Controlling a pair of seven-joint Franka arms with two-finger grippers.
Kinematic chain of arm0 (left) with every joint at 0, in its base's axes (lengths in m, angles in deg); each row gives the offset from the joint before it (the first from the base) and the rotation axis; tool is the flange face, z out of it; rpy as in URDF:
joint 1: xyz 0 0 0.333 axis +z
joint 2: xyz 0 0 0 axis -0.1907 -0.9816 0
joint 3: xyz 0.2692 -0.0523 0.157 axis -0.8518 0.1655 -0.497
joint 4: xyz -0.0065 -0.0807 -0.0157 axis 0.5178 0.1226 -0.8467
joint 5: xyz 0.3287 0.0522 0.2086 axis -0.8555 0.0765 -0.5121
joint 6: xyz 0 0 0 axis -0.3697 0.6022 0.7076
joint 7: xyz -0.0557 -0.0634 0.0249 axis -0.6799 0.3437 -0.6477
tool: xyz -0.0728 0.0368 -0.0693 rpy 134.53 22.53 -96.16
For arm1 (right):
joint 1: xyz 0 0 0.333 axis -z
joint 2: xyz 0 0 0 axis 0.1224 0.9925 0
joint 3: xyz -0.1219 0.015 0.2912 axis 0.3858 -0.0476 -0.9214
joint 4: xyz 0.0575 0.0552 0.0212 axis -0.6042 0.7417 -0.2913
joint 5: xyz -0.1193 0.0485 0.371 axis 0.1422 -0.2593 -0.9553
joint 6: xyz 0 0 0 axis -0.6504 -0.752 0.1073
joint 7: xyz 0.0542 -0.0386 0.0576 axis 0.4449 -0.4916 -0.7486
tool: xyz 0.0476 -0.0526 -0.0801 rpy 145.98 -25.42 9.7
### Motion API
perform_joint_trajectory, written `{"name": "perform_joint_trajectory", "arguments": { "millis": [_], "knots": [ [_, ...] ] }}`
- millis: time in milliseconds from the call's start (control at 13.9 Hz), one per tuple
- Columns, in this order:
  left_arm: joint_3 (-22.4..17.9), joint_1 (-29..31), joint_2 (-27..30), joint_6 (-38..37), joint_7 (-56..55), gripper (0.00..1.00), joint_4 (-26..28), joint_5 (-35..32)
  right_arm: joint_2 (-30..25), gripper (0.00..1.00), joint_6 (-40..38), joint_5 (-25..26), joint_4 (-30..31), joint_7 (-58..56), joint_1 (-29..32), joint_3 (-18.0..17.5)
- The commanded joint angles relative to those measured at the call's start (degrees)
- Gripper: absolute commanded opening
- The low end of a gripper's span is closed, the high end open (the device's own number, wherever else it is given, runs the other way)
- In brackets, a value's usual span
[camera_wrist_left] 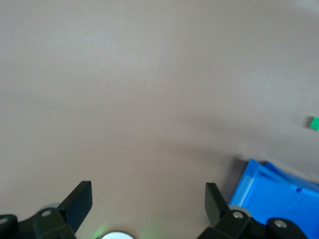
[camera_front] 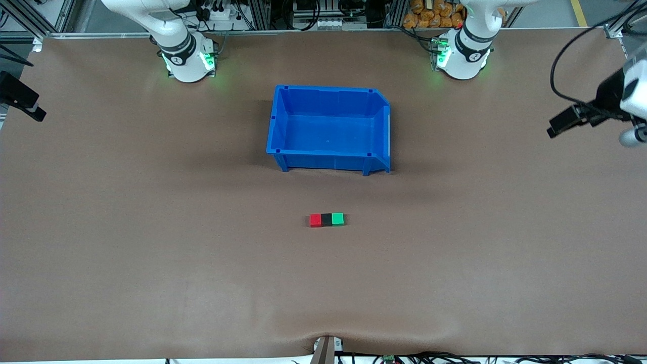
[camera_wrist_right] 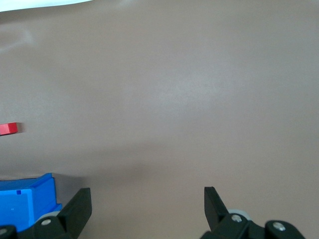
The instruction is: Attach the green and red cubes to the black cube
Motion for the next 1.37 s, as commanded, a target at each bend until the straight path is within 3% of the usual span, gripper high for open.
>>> {"name": "perform_joint_trajectory", "arguments": {
  "millis": [0, 576, 1296],
  "knots": [
    [0.7, -0.7, 4.6, -0.9, 0.8, 1.0, 4.5, -0.1, 1.4, 1.0, -0.7, 0.8, -1.3, 0.8, -0.2, -0.1],
    [1.5, -1.0, 3.9, -2.7, 9.4, 1.0, 1.6, -0.1, 1.4, 1.0, -1.0, -0.5, -1.3, 1.0, 0.5, 0.1],
    [2.9, -0.3, 2.2, -3.9, 10.2, 1.0, 0.5, -0.6, 1.4, 1.0, -0.9, 0.0, -1.3, 0.6, 0.3, -0.1]
  ]
}}
